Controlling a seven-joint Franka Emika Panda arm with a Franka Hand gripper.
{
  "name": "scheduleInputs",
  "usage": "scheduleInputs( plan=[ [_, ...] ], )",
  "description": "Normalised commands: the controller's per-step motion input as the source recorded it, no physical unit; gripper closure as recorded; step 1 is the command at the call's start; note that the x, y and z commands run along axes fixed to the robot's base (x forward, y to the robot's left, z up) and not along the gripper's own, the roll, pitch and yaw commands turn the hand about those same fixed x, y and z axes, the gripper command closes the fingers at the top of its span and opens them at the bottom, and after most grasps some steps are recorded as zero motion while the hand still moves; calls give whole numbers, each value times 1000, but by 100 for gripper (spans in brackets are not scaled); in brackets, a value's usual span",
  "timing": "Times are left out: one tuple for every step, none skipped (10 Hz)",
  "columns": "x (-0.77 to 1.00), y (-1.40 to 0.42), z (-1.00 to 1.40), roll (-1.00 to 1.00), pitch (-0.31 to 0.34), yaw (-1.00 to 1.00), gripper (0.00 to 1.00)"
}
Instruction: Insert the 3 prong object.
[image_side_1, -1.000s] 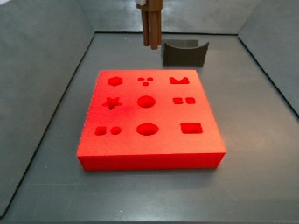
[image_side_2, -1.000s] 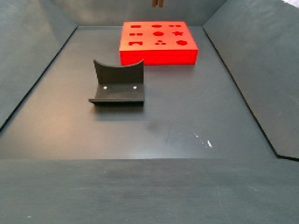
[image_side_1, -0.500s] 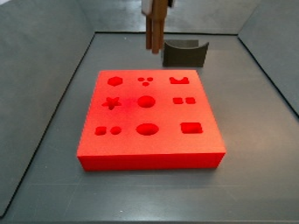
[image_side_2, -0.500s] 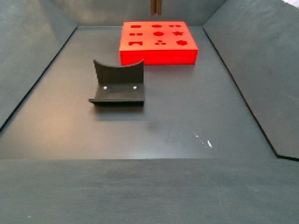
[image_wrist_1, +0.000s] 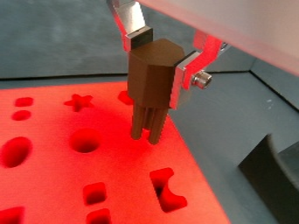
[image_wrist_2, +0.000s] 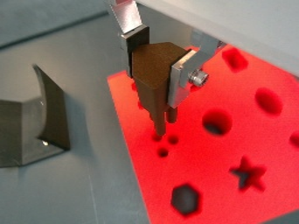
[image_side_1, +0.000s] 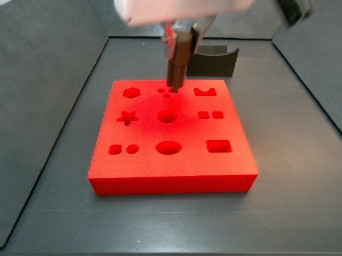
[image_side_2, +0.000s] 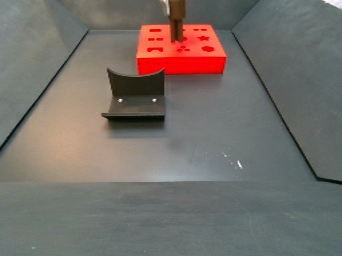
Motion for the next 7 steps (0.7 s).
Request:
scheduleInputs(
  plan=[
    [-131,177,-840,-96,100,-406,100],
    [-123,294,-160,-471,-227,-229,100],
    [-274,229,0,-470,-327,0,100],
    [-206,54,-109,-259,-250,74,100],
    [-271,9,-86,-187,-253,186,100],
    [-406,149,-6,-253,-283,323,100],
    [-354,126,0,-316,-254,374,100]
  ],
)
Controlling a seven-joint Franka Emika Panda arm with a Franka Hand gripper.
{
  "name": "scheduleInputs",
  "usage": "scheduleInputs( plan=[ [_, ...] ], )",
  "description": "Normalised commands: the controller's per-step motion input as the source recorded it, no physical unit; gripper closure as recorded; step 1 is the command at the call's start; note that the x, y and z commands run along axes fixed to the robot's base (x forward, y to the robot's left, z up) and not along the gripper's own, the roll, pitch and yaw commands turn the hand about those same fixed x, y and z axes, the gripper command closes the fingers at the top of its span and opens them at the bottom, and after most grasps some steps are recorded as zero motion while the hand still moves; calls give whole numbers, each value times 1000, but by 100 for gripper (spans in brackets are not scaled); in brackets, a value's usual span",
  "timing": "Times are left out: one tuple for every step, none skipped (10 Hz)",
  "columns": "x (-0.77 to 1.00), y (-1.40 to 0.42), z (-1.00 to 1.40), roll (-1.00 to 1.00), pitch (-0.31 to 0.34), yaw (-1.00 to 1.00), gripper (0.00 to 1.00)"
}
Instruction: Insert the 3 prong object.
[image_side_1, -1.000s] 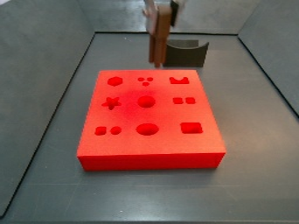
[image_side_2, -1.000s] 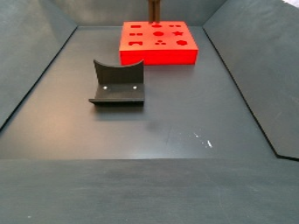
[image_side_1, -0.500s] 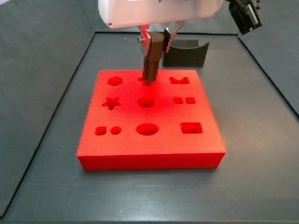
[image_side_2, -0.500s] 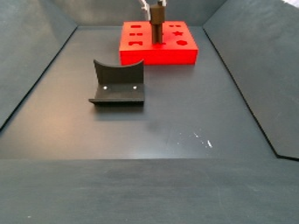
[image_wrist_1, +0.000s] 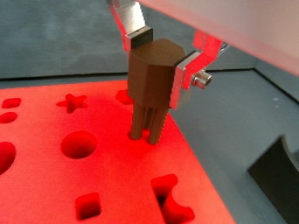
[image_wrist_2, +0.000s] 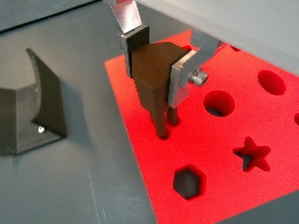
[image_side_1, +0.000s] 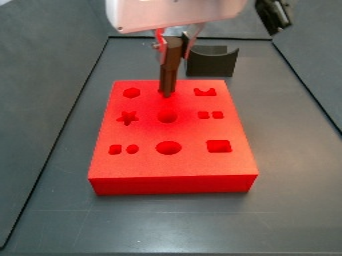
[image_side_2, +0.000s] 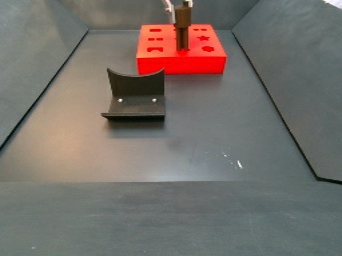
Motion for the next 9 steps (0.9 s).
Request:
scheduleInputs(
  plan=[
    [-269,80,-109,-249,-281,377,100],
    [-137,0,-280,-151,-257,346,100],
    [-77,0,-351,-73,-233,289,100],
    [0,0,-429,-13,-174,231,100],
    [77,-131,-697,171,-20,49,100],
    [197,-223,-551,353,107,-114,100],
    [160,-143,-354,327,227,-280,100],
    [174,-100,-251,329,269,-354,100],
    [157,-154,-263,303,289,-351,100]
  ],
)
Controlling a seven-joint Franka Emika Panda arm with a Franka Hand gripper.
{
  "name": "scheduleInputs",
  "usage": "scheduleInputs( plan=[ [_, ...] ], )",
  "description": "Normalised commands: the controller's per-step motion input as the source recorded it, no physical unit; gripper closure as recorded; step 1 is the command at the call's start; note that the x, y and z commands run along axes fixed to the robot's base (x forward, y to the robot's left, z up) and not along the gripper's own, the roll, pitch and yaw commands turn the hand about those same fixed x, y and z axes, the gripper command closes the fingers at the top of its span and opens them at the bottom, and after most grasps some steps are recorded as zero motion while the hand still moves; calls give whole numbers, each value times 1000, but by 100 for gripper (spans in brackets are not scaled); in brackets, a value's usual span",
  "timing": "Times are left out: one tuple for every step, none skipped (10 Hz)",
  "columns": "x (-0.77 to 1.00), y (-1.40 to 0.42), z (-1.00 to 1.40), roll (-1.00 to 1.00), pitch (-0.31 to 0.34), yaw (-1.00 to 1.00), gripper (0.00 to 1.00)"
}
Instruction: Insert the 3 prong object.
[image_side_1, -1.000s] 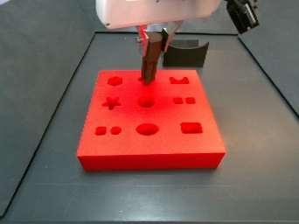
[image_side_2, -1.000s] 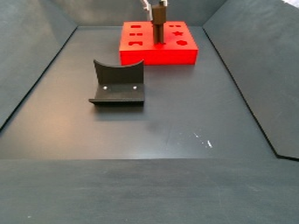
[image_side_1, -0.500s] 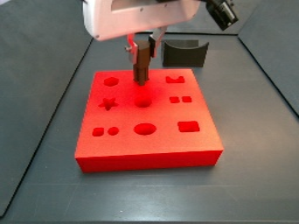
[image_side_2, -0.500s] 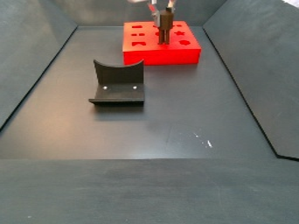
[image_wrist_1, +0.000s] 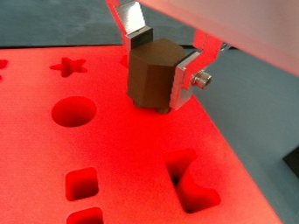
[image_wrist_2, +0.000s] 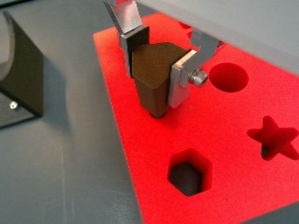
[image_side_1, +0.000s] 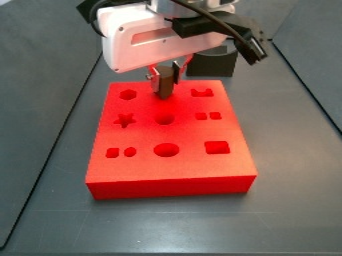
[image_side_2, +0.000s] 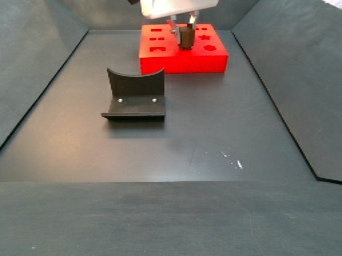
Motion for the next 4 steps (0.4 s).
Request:
scheduleInputs(
  plan=[
    [0,-51,-497,80,286,-211,100],
    [0,0,-391,-3,323,-43,100],
    [0,0,-40,0,43,0,100],
    [0,0,0,0,0,0,100]
  ],
)
